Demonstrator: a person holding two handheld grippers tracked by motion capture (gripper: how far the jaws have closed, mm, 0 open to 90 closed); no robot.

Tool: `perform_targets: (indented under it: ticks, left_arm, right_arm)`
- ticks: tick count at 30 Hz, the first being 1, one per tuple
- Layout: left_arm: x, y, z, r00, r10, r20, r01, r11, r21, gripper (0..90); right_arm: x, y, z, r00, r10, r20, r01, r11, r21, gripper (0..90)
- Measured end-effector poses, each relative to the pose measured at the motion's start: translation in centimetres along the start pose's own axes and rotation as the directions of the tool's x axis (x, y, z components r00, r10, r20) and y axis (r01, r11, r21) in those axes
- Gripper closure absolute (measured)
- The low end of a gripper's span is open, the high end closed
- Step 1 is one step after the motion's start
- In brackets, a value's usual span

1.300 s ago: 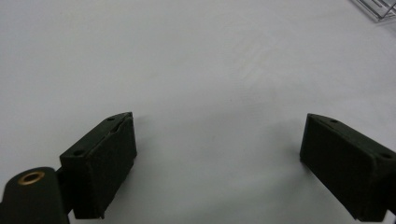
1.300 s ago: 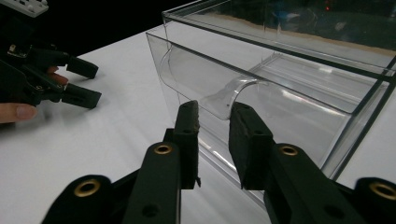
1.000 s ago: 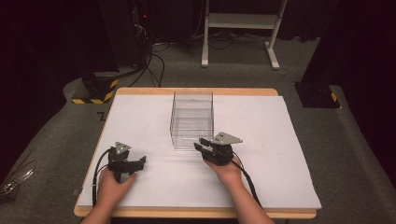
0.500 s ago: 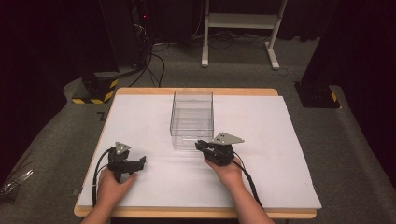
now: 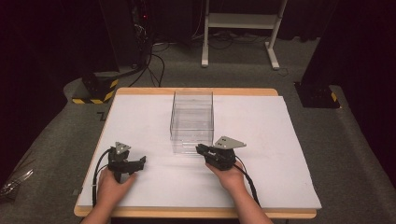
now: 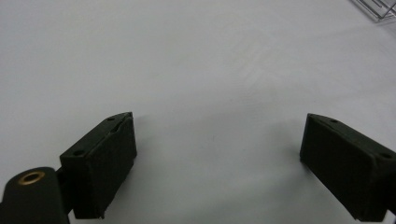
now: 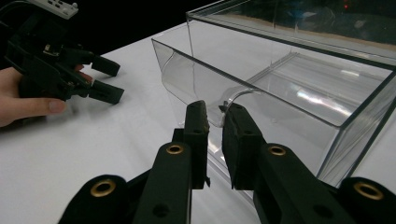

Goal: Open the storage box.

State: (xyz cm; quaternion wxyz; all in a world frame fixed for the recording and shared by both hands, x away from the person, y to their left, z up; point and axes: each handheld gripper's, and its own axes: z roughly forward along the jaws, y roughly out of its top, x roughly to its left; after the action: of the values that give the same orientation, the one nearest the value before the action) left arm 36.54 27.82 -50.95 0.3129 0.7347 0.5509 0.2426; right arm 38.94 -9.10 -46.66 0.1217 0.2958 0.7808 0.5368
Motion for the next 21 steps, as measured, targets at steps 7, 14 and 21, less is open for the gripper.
perform_targets:
  ticks: [7, 14, 21]
  left_arm:
    - [0.0, 0.0, 0.0, 1.0, 0.001, -0.001, -0.001, 1.0, -0.001, 11.0]
    - [0.0, 0.0, 0.0, 1.0, 0.0, 0.0, 0.0, 1.0, -0.001, 11.0]
    - [0.0, 0.0, 0.0, 1.0, 0.0, 0.0, 0.0, 1.0, 0.0, 11.0]
  right_arm:
    - [0.6, -0.4, -0.8, 0.9998, -0.006, -0.017, 0.006, 1.0, -0.005, 80.6]
    - [1.3, -0.9, -1.5, 0.9993, -0.009, -0.036, 0.009, 1.0, -0.004, 80.6]
    - [2.2, -1.4, -2.1, 0.9981, -0.019, -0.058, 0.019, 1.0, -0.004, 80.6]
